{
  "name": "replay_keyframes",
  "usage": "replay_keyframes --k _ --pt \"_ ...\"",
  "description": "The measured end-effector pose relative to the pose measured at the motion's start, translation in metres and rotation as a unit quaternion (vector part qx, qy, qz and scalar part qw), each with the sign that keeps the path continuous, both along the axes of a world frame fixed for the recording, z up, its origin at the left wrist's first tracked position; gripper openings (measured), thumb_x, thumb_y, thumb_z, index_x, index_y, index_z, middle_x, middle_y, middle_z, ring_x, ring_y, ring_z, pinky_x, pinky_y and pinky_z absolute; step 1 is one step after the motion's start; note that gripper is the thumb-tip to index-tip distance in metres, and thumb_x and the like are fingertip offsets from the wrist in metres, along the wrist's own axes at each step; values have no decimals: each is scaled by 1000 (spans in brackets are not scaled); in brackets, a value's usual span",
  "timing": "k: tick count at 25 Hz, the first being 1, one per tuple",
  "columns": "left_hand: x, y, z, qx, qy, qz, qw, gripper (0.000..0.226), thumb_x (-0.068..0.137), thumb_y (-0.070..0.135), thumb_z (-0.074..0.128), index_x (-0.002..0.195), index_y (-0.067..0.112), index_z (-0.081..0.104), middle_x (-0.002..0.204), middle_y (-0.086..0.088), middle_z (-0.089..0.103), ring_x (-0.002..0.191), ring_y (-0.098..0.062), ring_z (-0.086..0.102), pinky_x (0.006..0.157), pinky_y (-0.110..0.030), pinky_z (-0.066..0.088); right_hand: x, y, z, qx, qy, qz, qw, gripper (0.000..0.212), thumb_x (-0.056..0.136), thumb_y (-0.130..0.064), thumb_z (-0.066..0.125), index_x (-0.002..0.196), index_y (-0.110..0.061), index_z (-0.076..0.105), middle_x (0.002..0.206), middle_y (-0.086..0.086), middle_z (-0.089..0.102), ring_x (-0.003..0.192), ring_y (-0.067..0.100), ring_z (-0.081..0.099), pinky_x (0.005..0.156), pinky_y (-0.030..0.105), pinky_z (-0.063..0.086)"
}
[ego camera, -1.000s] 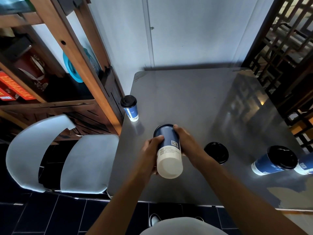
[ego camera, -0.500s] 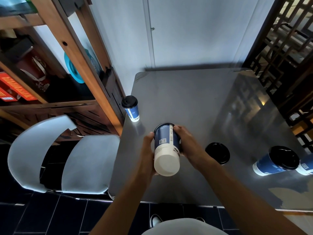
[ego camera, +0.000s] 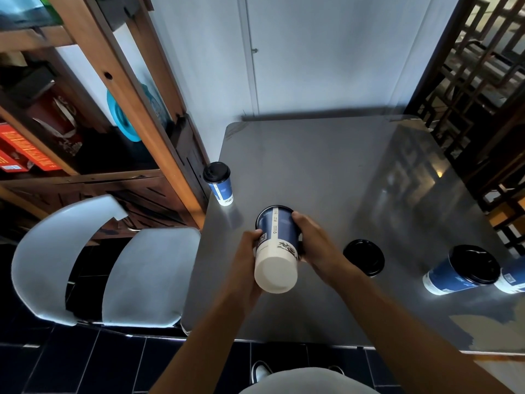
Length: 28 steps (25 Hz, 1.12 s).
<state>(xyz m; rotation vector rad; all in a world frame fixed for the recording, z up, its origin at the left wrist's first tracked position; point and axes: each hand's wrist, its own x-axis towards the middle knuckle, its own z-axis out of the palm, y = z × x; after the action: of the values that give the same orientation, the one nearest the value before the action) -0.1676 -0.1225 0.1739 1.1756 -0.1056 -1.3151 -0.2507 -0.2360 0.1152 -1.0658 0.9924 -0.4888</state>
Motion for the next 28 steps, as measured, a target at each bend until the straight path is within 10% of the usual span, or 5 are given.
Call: replay_keyframes --k 7,11,16,23,28 --pt "24 12 -27 94 -104 -97 985 31 99 18 44 123 14 63 84 -11 66 71 -22 62 62 -33 54 -28 3 -8 1 -32 118 992 52 77 -55 78 112 -18 72 109 7 79 100 25 75 88 36 61" --pt "42 26 -58 73 -200 -143 967 45 97 8 58 139 24 53 107 -9 74 89 -22 75 72 -31 61 -37 7 -10 -56 20 163 985 31 81 -37 81 110 -31 70 106 -13 79 102 7 74 75 12 56" --pt "59 15 -94 44 -398 -124 908 74 72 12 79 139 25 52 114 8 69 97 2 69 76 -19 58 -18 11 -25 -81 49 138 986 62 82 -14 82 133 -34 52 122 0 68 103 16 72 79 30 63" --pt "82 -30 -121 2 -411 -141 900 58 78 4 75 116 43 55 118 15 65 110 2 65 78 -14 55 14 -17 -51 -268 215 110 933 64 69 -8 86 128 -14 63 126 7 66 114 24 65 96 38 55" --pt "113 -100 -135 10 -415 -142 899 58 84 -4 72 132 16 45 125 3 61 113 -4 62 83 -14 54 49 -92 -69 -252 220 138 932 61 72 -6 85 129 -13 63 115 -2 67 110 18 66 65 -6 40"
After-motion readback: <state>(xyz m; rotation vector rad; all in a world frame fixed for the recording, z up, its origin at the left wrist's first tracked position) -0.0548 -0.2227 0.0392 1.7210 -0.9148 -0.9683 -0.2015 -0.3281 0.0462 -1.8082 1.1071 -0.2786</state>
